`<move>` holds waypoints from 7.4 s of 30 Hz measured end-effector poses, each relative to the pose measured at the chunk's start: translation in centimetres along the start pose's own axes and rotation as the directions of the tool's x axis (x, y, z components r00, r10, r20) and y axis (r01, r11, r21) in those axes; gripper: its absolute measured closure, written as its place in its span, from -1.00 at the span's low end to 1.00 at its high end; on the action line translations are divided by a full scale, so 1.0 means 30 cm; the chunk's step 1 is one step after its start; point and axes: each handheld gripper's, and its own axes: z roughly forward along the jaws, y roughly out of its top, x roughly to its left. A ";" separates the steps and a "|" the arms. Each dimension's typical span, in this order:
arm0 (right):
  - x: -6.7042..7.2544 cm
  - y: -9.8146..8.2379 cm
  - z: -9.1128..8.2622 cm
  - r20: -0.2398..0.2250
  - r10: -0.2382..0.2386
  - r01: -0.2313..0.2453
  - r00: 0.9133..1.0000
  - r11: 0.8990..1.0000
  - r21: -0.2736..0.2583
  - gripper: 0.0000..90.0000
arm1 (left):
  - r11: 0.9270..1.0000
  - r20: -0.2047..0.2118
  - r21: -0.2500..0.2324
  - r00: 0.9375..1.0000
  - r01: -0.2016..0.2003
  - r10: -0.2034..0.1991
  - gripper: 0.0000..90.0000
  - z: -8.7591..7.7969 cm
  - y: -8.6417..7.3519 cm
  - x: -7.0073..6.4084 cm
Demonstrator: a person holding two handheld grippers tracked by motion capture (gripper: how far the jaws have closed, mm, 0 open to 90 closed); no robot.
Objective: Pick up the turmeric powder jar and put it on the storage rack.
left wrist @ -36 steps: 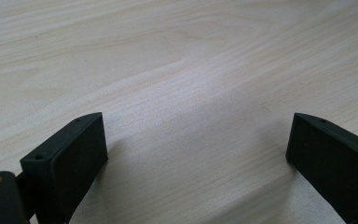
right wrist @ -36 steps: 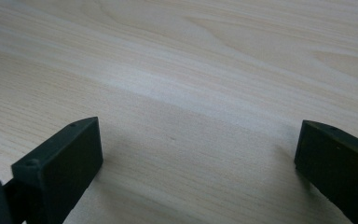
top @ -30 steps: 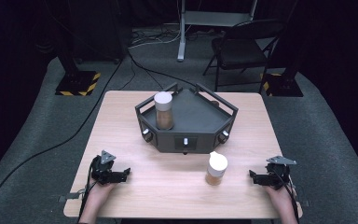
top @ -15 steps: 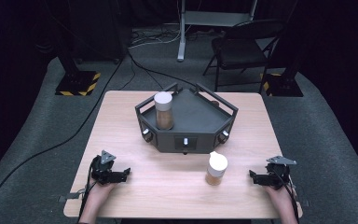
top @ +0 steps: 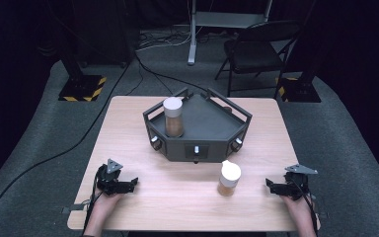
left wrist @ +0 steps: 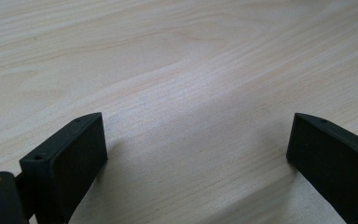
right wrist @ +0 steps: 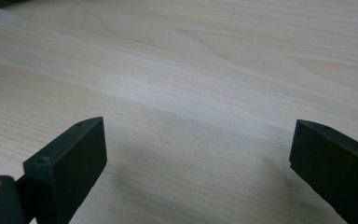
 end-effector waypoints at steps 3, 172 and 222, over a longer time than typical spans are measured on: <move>-0.002 0.000 -0.009 -0.002 0.000 0.000 1.000 1.000 -0.008 -0.93 | 1.000 0.000 0.000 1.000 0.000 0.000 -0.90 0.000 0.000 0.000; 0.319 0.255 -0.105 -0.275 -0.292 0.252 0.916 0.952 -0.172 -0.35 | 1.000 0.007 0.001 1.000 -0.012 0.012 -0.90 0.005 0.006 -0.002; 0.306 0.481 -0.187 -0.212 -0.307 0.262 0.928 0.941 -0.217 -0.35 | 1.000 0.010 0.002 1.000 -0.012 0.012 -0.90 0.006 0.007 -0.002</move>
